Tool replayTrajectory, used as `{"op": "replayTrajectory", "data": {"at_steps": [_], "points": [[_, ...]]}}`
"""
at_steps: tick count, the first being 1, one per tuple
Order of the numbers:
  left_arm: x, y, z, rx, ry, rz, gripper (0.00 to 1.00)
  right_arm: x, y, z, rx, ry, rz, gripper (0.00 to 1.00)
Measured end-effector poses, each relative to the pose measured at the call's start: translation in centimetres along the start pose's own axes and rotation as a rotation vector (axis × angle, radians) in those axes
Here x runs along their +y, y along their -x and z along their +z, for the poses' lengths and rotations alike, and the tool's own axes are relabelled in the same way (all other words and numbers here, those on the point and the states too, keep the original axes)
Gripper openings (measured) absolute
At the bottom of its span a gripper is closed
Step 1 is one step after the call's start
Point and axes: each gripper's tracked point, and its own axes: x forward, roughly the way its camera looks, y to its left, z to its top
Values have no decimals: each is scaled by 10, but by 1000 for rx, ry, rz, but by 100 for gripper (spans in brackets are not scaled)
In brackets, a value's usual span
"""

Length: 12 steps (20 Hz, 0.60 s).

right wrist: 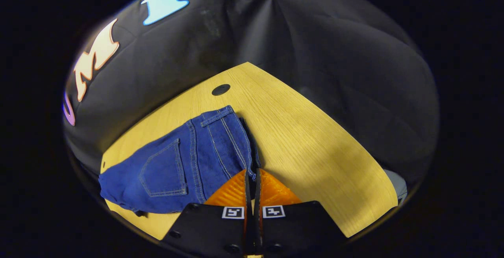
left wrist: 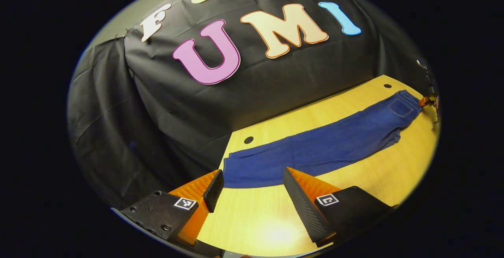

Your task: Grasp the waist and the cuffs of the jeans and fold them to make the two legs overlap; first hold the waist and fold one-third of the jeans toward the cuffs, then hold the cuffs and fold the remaining one-third in the same direction to finish folding.

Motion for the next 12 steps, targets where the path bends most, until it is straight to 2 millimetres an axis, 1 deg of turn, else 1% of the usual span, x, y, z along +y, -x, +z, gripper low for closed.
{"op": "replayTrajectory", "data": {"at_steps": [1, 2, 3, 4, 5, 6, 7, 9, 10, 12], "points": [[0, 0, 1, -2, 1, 0, 94, 7, 8, 14, -45, -26, 30, 0], [3, 0, 2, -9, 1, 3, 95, 18, 17, 29, -97, -53, 68, 3], [5, -1, 4, -17, 9, 4, 95, 24, 26, 41, -121, -72, 89, 0], [7, -2, 4, -23, 24, -2, 94, 32, 34, 51, -143, -81, 121, 0], [7, -5, 4, -31, 39, -11, 94, 41, 40, 60, -171, -76, 134, 3], [8, -8, 3, -36, 49, -20, 95, 46, 45, 56, -176, -62, 150, 2], [11, -12, 3, -42, 51, -26, 94, 55, 49, 61, -194, -53, 173, 2], [20, -21, 0, -50, 58, -42, 95, 92, 67, 73, -245, -29, 203, 2], [25, -25, -5, -38, 69, -50, 94, 114, 81, 76, -261, -25, 224, 3], [42, -30, -4, -62, 97, -46, 95, 159, 102, 85, -305, 11, 272, 2]]}}
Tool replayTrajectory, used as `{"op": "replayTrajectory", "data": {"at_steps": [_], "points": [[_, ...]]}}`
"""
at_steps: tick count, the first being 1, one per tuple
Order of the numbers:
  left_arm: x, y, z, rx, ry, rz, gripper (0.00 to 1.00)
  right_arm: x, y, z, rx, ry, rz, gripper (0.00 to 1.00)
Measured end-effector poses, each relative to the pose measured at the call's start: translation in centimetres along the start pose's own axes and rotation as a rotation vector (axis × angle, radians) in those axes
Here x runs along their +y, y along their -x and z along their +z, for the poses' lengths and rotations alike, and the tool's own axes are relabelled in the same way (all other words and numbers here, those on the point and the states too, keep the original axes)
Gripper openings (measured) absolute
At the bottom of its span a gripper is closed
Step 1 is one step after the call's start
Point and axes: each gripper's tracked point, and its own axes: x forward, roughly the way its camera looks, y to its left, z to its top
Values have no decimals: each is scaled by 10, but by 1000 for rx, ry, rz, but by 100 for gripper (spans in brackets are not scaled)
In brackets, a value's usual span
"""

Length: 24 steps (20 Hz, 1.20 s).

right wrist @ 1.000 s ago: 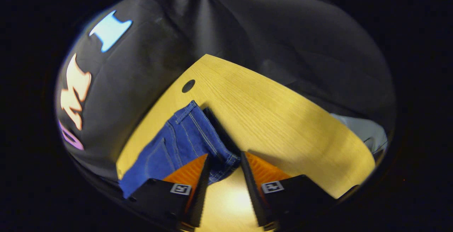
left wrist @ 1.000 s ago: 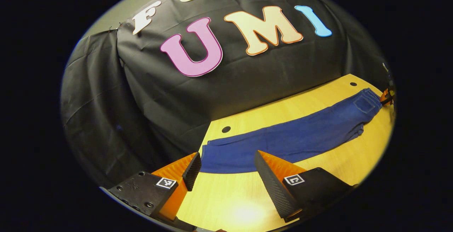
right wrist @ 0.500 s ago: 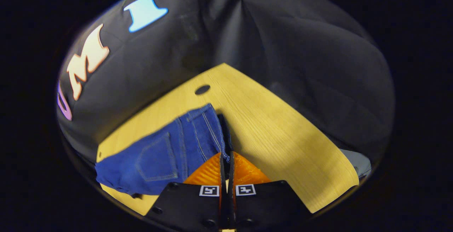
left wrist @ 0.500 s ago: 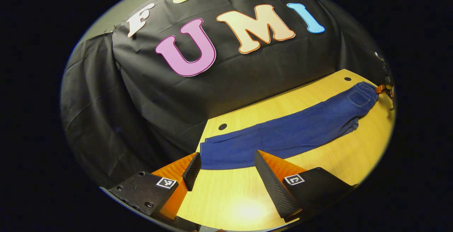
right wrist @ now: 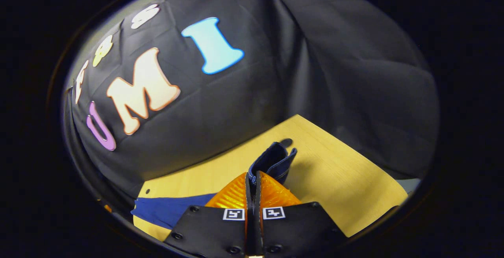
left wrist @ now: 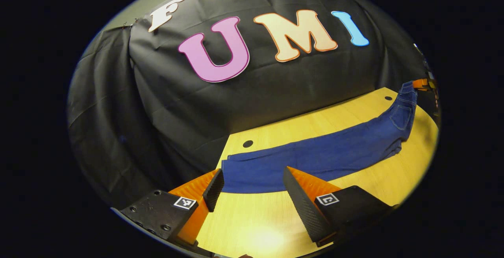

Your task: Grasp the waist and the cuffs of the jeans and fold them to make the two legs overlap; first hold the waist and fold one-third of the jeans toward the cuffs, then hold the cuffs and fold the remaining one-third in the same direction to finish folding.

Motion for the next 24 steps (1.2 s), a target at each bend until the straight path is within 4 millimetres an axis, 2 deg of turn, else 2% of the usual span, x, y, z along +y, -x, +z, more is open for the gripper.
{"op": "replayTrajectory", "data": {"at_steps": [5, 8, 13, 18, 22, 24], "points": [[36, -18, -20, 28, 52, -3, 95, 97, 6, 12, -44, 43, 107, 3], [60, -28, -30, 34, 78, -6, 95, 153, 6, 0, -44, 49, 170, 2], [98, -48, -48, 55, 88, -6, 95, 232, 4, -40, -20, 90, 248, 2], [135, -69, -62, 74, 68, -15, 95, 284, -12, -103, 27, 63, 277, 2], [161, -82, -73, 90, 52, -20, 95, 323, -25, -170, 99, 54, 302, 2], [168, -88, -78, 101, 53, -28, 95, 337, -27, -208, 150, 64, 310, 2]]}}
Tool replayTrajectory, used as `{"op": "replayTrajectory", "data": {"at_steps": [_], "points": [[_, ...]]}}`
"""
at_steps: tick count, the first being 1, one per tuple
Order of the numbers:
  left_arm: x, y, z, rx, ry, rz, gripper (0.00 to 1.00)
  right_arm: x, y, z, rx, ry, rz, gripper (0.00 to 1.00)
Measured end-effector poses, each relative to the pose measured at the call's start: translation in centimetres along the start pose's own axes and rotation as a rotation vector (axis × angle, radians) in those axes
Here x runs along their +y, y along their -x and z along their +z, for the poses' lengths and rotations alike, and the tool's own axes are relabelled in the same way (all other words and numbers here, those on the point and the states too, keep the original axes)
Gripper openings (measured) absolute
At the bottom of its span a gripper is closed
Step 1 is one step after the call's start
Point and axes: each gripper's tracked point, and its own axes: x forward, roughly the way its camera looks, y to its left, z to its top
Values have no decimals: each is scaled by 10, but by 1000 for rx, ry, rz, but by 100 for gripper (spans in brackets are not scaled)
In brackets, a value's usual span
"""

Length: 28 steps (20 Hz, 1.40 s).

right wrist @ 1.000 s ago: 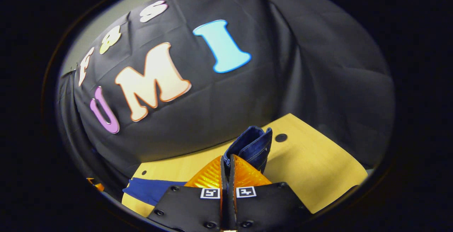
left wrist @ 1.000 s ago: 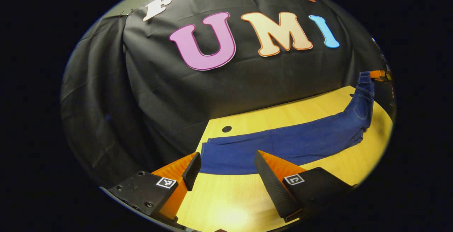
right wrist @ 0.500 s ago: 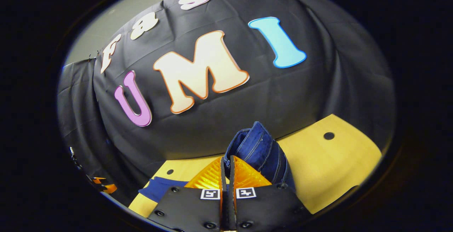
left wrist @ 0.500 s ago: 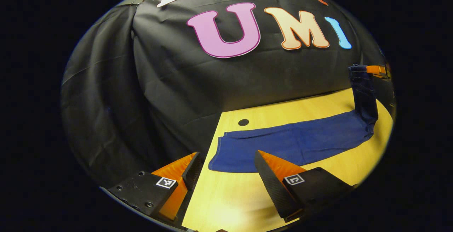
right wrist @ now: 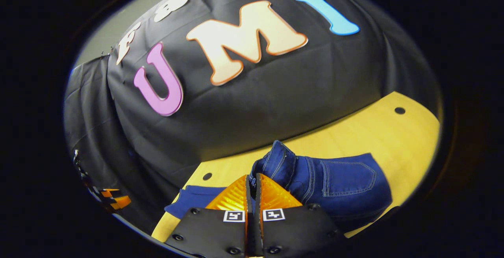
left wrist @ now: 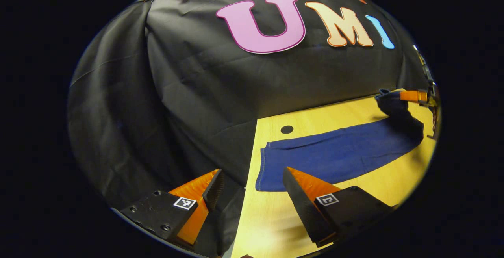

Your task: Grasp the waist and the cuffs of the jeans and fold them to make the two legs overlap; first hold the waist and fold one-third of the jeans toward the cuffs, then hold the cuffs and fold the remaining one-third in the same direction to finish folding.

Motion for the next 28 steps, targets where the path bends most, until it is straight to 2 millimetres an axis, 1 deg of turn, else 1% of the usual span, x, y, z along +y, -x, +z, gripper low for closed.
{"op": "replayTrajectory", "data": {"at_steps": [2, 3, 4, 5, 6, 7, 8, 9, 10, 11, 12, 13, 14, 17, 18, 20, 22, 24, 25, 26, 27, 28], "points": [[6, -6, -7, 12, 0, -7, 95, 11, -9, -33, 49, -8, 8, 2], [7, -10, -11, 20, 3, -15, 95, 17, -13, -44, 68, -16, 13, 2], [7, -15, -13, 26, 8, -22, 95, 19, -19, -60, 93, -21, 13, 2], [6, -17, -16, 31, 15, -34, 95, 20, -19, -78, 124, -24, 11, 2], [6, -22, -19, 39, 24, -43, 95, 19, -23, -96, 155, -20, 5, 2], [4, -30, -24, 48, 31, -57, 95, 14, -23, -111, 188, -19, -9, 2], [3, -39, -27, 56, 30, -68, 95, 13, -25, -122, 215, -16, -15, 2], [1, -48, -29, 66, 24, -77, 95, 14, -25, -129, 240, -22, -10, 3], [-1, -56, -32, 79, 12, -88, 95, 20, -22, -127, 242, -28, 11, 5], [-3, -64, -35, 92, -3, -101, 95, 24, -18, -118, 222, -13, 22, 36], [-5, -74, -37, 107, -18, -115, 95, 22, -8, -113, 199, 14, 21, 68], [-8, -84, -39, 119, -27, -133, 95, 24, -5, -103, 180, 38, 24, 100], [-13, -96, -41, 128, -29, -153, 95, 20, 1, -96, 164, 69, 13, 99], [-26, -127, -61, 205, 0, -222, 95, 10, 23, -72, 127, 139, -13, 98], [-27, -135, -67, 222, 22, -236, 95, 5, 31, -65, 115, 156, -27, 98], [-25, -148, -77, 254, 67, -255, 95, -4, 46, -54, 99, 190, -54, 98], [-28, -164, -90, 304, 107, -285, 95, -16, 59, -51, 101, 220, -83, 98], [-23, -178, -105, 356, 94, -286, 95, -27, 68, -52, 115, 236, -110, 98], [-30, -181, -116, 398, 86, -316, 95, -30, 70, -54, 121, 241, -120, 98], [-35, -179, -125, 456, 80, -348, 100, -32, 71, -55, 125, 242, -125, 98], [-35, -192, -112, 391, 89, -370, 95, -32, 73, -56, 130, 245, -126, 98], [-38, -188, -120, 455, 75, -395, 93, -32, 74, -57, 133, 246, -125, 98]]}}
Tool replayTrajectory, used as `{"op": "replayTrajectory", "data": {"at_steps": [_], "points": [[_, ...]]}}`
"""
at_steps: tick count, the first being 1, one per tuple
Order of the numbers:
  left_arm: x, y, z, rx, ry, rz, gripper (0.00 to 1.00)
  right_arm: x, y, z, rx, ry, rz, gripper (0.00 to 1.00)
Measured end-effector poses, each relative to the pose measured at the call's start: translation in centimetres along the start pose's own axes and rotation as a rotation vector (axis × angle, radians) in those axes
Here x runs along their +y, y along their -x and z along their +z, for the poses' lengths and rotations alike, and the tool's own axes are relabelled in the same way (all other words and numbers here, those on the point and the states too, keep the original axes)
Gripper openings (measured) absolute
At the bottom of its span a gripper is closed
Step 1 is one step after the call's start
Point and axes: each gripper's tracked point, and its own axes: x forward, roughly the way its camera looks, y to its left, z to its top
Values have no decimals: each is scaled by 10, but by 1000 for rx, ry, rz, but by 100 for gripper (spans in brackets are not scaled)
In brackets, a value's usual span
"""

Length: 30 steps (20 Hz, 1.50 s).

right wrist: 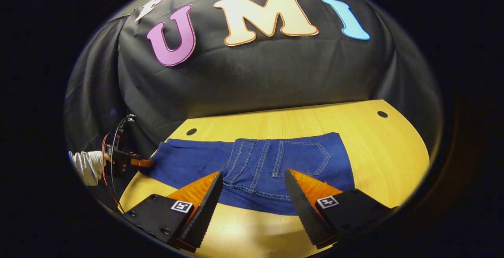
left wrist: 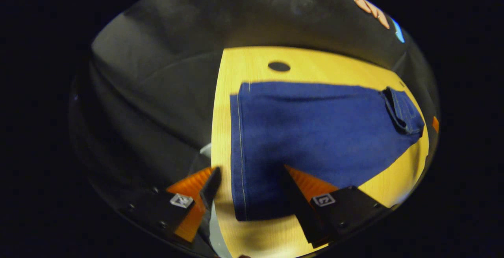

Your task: Grasp the waist and the cuffs of the jeans and fold them to make the two legs overlap; first hold the waist and fold one-third of the jeans toward the cuffs, then hold the cuffs and fold the remaining one-third in the same direction to finish folding.

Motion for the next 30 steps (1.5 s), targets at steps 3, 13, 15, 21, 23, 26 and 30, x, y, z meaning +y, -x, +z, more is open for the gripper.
{"op": "replayTrajectory", "data": {"at_steps": [3, 13, 15, 21, 23, 26, 30], "points": [[-5, -2, -5, 75, -67, -34, 92, 1, 0, -2, 10, 6, 6, 98], [-30, -1, 10, 84, 124, -51, 5, -8, 11, 0, 5, 47, 2, 98], [-28, -1, 11, 74, 147, -33, 0, -13, 15, 9, -14, 39, -3, 98], [-34, 17, 33, -42, 167, -11, 0, -27, 40, 37, -105, 44, 0, 98], [-42, 39, 50, -93, 185, -24, 0, -34, 47, 36, -105, 54, 19, 98], [-50, 75, 70, -157, 170, -32, 0, -54, 58, 37, -97, 76, 20, 98], [-91, 117, 100, -221, 146, -53, 0, -77, 79, 45, -112, 47, 38, 98]]}}
